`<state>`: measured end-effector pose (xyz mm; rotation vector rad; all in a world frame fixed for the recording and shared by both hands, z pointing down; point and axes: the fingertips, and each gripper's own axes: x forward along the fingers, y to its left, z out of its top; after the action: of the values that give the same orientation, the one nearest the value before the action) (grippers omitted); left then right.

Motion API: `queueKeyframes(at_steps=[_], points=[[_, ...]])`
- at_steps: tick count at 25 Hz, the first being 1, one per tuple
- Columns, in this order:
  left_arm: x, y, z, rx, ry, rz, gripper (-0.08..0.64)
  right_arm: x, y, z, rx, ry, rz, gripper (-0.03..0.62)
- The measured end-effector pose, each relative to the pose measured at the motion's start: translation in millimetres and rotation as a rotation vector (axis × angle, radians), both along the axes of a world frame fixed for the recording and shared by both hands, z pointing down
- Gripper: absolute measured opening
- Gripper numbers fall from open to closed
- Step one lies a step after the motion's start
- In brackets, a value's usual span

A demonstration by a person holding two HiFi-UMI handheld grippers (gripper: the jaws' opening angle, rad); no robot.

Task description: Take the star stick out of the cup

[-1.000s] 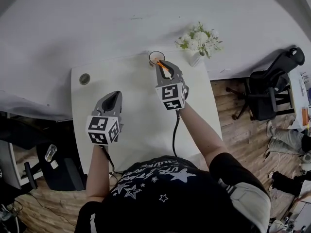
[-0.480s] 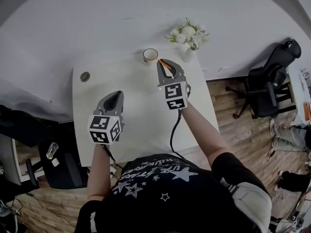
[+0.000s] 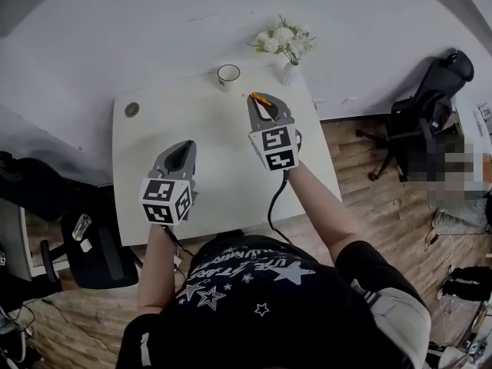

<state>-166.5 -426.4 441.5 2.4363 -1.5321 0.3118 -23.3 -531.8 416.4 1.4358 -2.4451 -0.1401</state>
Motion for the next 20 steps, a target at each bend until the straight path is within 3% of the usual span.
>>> queueKeyframes(at_steps=[20], points=[[53.4, 98.0, 6.4, -0.014, -0.021, -0.008, 0.003, 64.2, 120.6, 18.5, -0.108, -0.03, 0.0, 0.032]])
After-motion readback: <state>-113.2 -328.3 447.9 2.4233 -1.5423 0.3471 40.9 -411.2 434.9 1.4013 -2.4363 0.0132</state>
